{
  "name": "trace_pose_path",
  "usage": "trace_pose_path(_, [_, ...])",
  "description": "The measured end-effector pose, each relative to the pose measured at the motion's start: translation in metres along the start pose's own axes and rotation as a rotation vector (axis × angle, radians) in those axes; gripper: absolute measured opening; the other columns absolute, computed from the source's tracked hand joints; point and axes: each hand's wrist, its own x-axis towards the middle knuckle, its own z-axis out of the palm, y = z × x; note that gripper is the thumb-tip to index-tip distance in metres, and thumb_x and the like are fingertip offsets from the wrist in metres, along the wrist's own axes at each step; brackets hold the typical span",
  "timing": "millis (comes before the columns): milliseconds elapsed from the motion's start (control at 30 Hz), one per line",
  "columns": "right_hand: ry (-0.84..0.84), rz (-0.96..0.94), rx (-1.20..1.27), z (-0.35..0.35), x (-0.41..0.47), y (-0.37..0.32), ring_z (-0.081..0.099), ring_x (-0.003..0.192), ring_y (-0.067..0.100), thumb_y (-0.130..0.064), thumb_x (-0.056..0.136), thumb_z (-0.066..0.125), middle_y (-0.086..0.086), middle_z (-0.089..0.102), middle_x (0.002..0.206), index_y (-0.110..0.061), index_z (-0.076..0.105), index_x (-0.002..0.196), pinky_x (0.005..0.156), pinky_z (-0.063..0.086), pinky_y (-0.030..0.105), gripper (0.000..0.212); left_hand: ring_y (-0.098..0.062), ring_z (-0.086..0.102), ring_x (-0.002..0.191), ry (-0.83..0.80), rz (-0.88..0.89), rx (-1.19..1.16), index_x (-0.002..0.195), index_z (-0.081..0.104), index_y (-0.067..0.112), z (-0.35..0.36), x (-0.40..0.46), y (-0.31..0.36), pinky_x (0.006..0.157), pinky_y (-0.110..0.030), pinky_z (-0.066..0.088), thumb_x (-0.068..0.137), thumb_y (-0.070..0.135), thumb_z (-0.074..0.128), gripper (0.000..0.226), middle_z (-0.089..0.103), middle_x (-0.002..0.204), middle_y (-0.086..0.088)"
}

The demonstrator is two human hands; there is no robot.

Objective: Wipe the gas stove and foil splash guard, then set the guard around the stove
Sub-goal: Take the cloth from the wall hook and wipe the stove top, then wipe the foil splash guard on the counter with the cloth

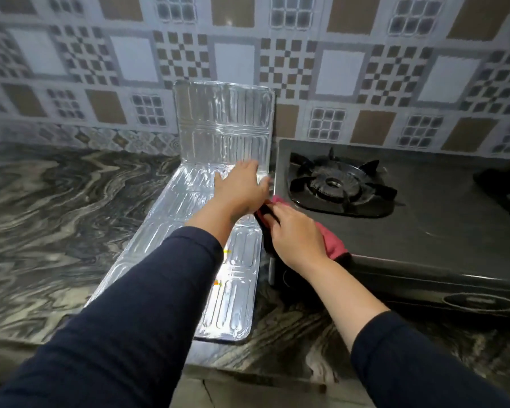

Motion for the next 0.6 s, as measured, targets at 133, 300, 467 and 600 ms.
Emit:
trace_pose_path(133, [0.021, -0.024, 0.131, 0.019, 0.006, -0.028, 0.059, 0.101, 0.037, -0.027, 0.097, 0.040, 0.013, 0.066, 0.115, -0.020, 0.043, 0.129, 0.077, 0.041, 0.041, 0.033, -0.025, 0.067, 0.085, 0.004, -0.343, -0.482, 0.099, 0.064, 0.008, -0.009, -0.041, -0.030, 0.082, -0.033, 0.046, 0.098, 0.039, 0.039, 0.040, 0.069, 0.100, -0.012])
trace_pose_path(300, [-0.103, -0.218, 0.079, 0.059, -0.010, -0.057, 0.057, 0.091, 0.038, -0.028, 0.098, 0.039, 0.019, 0.063, 0.104, -0.007, 0.039, 0.117, 0.068, 0.034, 0.041, 0.028, -0.008, 0.055, 0.038, 0.219, -0.685, -1.037, 0.065, 0.056, 0.009, -0.007, -0.098, -0.070, 0.046, -0.023, 0.056, 0.093, 0.012, 0.056, 0.028, 0.056, 0.044, -0.002])
trace_pose_path(467, [-0.470, -0.255, 0.117, 0.123, -0.057, -0.061, 0.054, 0.110, 0.037, -0.024, 0.097, 0.041, 0.019, 0.056, 0.126, -0.007, 0.033, 0.135, 0.086, 0.041, 0.042, 0.042, -0.032, 0.068, 0.088, 0.247, -0.863, -0.812, 0.067, 0.074, 0.021, 0.039, -0.156, -0.126, 0.088, -0.043, 0.056, 0.082, 0.000, 0.069, 0.026, 0.068, 0.085, -0.015])
trace_pose_path(600, [-0.562, -0.468, 0.007, 0.149, -0.078, -0.056, 0.022, 0.143, 0.028, -0.028, 0.097, 0.038, 0.013, 0.029, 0.154, -0.013, 0.036, 0.139, 0.117, 0.015, 0.040, 0.044, -0.010, 0.061, 0.079, 0.274, -0.948, -0.486, 0.085, 0.076, 0.013, 0.058, -0.186, -0.144, 0.056, -0.005, 0.039, 0.078, 0.004, 0.075, 0.012, 0.070, 0.085, 0.000])
